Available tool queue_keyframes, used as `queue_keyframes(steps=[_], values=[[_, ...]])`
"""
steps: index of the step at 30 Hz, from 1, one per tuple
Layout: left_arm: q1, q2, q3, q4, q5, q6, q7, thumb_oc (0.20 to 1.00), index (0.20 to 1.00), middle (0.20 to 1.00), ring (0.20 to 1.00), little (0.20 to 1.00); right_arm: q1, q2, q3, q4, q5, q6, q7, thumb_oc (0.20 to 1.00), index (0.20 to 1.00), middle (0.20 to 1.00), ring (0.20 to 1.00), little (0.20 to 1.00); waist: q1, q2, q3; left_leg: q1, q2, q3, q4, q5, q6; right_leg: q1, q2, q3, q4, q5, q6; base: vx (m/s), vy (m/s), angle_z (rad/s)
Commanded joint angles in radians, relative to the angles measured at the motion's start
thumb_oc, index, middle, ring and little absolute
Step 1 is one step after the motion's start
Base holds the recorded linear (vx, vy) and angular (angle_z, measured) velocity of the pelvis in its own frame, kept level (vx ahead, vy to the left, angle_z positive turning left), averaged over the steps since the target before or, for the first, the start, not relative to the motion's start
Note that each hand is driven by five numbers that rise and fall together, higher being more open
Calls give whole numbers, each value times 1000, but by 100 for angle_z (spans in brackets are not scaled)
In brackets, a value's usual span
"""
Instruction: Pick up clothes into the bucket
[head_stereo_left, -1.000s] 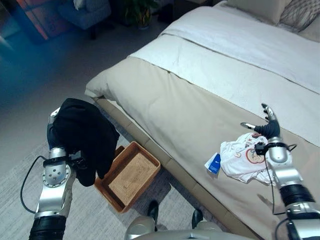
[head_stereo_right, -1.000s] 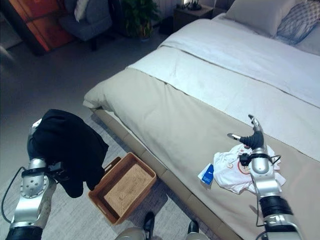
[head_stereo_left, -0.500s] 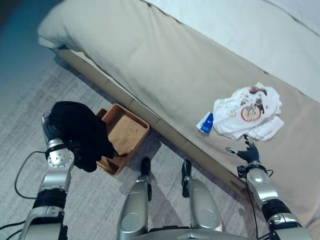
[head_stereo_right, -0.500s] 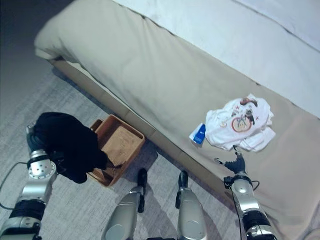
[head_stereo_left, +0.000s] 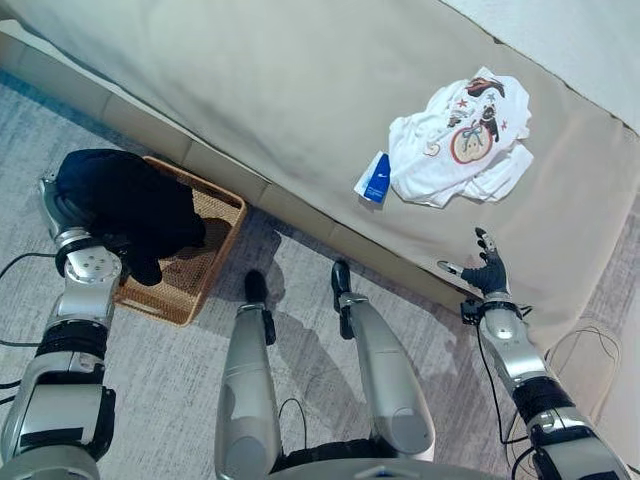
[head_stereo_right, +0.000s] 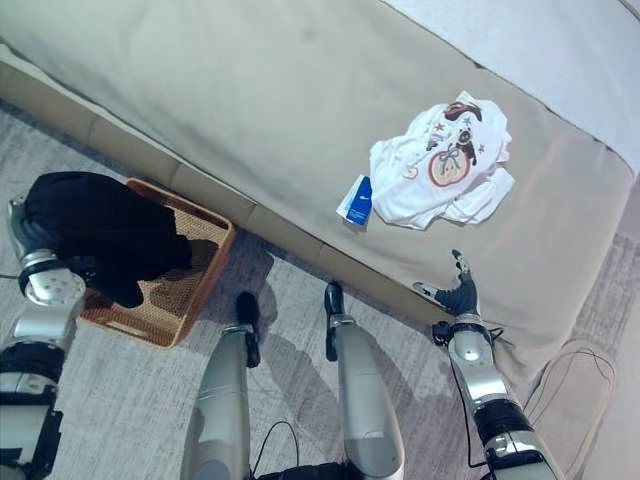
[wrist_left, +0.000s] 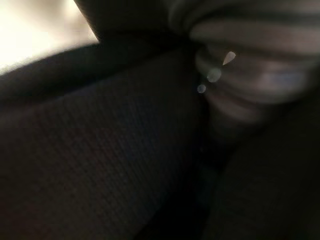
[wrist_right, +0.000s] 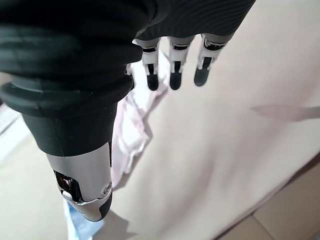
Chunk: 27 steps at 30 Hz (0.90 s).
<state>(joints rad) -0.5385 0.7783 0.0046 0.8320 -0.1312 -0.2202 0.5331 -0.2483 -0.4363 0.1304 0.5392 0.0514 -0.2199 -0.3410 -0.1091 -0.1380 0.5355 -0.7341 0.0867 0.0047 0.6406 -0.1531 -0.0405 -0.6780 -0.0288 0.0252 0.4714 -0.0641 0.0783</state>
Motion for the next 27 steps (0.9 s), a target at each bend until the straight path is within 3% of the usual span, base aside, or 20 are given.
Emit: queue_keyframes(steps=[1,2,6,15,22,27], values=[[-40,77,32,70,-10,30,15,1000,1000,1000,1000,1000,-30,-53,-1,-83,-3,-40,-57,1000,1000,1000,1000,1000,12,-35,-16,20,-21,15,82,-87,60,36,-18,19,-64,43,51,-6,47,-33],[-44,63,47,38,-32,60,26,1000,1000,1000,1000,1000,-40,-62,-38,-155,-31,-32,-101,1000,1000,1000,1000,1000,10,-38,-16,15,-15,27,85,-95,65,30,-9,30,-72,45,52,3,29,-36],[-69,59,74,142,-77,84,-8,1000,1000,1000,1000,1000,-90,-101,-101,-223,-64,-33,-169,1000,1000,1000,1000,1000,10,-39,-16,19,-12,35,73,-98,67,30,-3,39,-95,49,53,8,7,-18],[-2,18,129,184,-84,126,-32,1000,1000,1000,1000,1000,-174,-218,-183,-269,-78,-21,-215,1000,1000,1000,1000,1000,25,-23,-16,26,-27,29,35,-83,64,33,-8,30,-127,57,50,4,-10,-2],[114,-57,144,173,-70,134,-49,1000,1000,1000,1000,1000,-317,-353,-193,-180,-104,25,-256,1000,1000,1000,1000,1000,53,23,-16,48,-59,7,-46,-41,50,42,-38,-2,-133,56,46,8,-49,13],[257,-180,24,-59,-13,49,-83,1000,1000,1000,1000,1000,-426,-450,-133,9,-66,62,-218,1000,1000,1000,1000,1000,97,84,-16,80,-104,-35,-172,34,24,42,-82,-55,-111,32,34,2,-107,35]])
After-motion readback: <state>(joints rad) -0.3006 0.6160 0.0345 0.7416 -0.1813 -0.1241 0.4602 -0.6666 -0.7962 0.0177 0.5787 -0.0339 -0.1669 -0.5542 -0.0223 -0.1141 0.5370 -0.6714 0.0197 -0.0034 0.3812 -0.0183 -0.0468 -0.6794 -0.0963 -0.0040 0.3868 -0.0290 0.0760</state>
